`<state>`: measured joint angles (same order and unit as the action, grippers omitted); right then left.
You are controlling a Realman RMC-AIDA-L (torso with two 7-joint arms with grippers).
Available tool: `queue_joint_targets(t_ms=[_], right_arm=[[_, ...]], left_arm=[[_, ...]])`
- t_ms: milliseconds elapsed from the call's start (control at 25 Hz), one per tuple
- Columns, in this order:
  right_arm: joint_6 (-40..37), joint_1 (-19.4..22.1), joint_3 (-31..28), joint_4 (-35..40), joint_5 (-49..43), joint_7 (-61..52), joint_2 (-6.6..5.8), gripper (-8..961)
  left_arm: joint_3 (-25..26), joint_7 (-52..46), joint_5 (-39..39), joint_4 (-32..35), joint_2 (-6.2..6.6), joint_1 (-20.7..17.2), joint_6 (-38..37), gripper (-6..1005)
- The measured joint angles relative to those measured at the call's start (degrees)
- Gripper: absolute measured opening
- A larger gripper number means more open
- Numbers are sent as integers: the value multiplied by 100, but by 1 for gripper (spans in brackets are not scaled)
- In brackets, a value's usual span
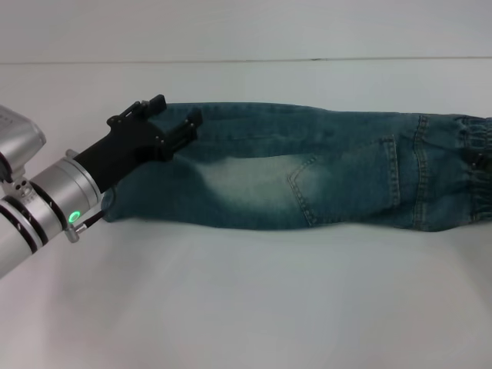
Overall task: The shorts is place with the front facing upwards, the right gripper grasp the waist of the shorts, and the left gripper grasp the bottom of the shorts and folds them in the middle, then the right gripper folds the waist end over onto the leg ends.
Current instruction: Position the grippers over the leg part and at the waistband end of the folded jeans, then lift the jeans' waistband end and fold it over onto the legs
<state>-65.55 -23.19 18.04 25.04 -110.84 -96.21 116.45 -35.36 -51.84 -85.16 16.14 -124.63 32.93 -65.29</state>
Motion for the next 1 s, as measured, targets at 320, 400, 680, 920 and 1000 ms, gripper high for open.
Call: queue_joint_targets(t_ms=[320,400,680,920,1000], right_arm=[[86,-83,357,7,5,-42,11,784],[57,-88,377,14,21,-17,22,740],[-149,-84,382,129,31,9,63,610],[-216,-74,385,146,25,12,69,406],[-240,-72,385,147,25,13,62,306]], left_arm=[[-6,100,-8,-144,1,10,-25,742],[-6,236,-8,-226,0,32,-78,736],[-5,618,-5,-529,0,182,-125,714],[11,743,0,-656,0,257,-121,695],[6,745,0,-683,0,275,-121,689]])
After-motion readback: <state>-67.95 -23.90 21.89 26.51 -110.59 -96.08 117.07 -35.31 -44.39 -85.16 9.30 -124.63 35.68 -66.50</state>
